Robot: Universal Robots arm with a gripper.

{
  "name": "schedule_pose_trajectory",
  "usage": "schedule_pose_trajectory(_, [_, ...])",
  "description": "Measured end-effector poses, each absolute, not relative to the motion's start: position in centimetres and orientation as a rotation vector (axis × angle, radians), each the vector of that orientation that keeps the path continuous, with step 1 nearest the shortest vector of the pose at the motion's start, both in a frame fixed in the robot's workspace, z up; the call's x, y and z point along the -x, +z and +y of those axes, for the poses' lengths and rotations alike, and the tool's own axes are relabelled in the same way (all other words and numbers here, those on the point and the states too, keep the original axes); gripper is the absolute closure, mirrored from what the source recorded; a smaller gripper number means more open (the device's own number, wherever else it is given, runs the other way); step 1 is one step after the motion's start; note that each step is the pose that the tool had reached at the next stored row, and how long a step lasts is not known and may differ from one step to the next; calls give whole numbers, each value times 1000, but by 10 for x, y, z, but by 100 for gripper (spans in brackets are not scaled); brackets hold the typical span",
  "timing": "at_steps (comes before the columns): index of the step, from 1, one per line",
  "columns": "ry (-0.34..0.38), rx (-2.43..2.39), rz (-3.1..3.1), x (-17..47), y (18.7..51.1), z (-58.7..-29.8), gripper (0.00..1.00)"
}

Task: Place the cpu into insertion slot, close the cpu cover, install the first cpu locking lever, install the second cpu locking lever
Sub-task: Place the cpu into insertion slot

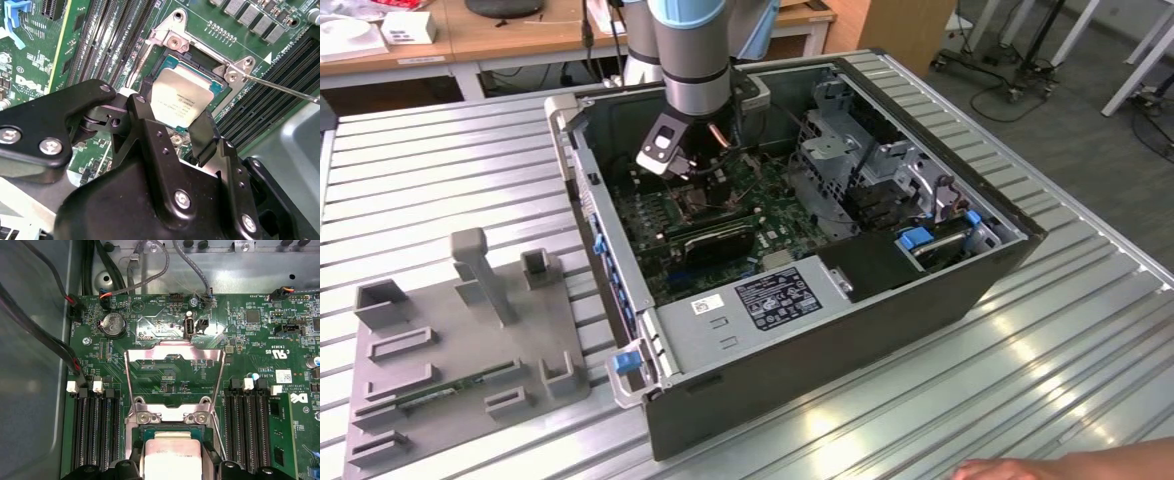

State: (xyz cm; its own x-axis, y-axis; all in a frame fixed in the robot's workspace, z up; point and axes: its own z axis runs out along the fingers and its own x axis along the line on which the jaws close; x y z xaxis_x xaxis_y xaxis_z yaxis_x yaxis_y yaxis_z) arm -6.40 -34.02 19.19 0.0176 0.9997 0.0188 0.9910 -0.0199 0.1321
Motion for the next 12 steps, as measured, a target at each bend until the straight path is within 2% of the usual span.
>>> schedule_pose_trajectory(12, [163, -2181, 2140, 64, 192, -340, 46])
